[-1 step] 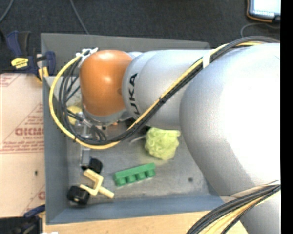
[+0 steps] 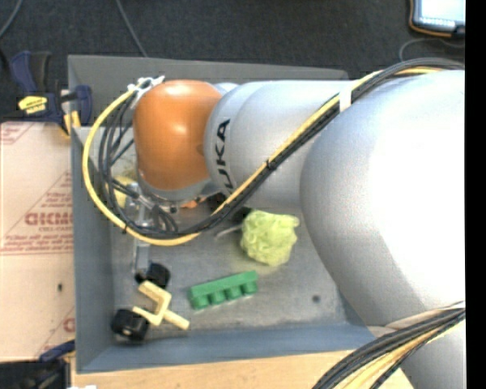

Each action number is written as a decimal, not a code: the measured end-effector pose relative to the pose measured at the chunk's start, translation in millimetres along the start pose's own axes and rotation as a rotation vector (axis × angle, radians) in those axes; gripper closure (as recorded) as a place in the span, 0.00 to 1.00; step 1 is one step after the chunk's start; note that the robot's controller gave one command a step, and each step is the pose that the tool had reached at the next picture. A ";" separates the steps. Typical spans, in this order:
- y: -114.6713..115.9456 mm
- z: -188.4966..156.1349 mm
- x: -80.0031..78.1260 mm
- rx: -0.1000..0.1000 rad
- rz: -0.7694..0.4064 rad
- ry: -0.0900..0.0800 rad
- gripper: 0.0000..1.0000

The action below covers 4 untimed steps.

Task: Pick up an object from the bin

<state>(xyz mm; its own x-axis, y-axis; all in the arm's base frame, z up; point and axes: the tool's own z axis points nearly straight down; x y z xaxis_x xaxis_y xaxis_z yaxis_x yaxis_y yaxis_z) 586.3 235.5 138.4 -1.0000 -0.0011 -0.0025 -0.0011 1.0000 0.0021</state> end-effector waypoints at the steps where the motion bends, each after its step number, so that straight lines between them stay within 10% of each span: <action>1: -25.5 13.0 25.2 -0.001 0.056 0.001 0.00; 2: -40.0 35.1 30.9 0.000 0.218 0.001 0.00; 4: -59.1 50.3 35.8 -0.001 0.158 -0.002 0.00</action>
Offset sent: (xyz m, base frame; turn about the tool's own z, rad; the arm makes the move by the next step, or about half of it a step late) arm -0.0299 -0.0429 -0.0482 0.2696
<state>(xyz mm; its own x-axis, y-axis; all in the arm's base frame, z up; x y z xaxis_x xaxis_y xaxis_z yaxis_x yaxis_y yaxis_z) 550.7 176.4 87.9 -0.9877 0.1562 -0.0037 0.1561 0.9877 0.0040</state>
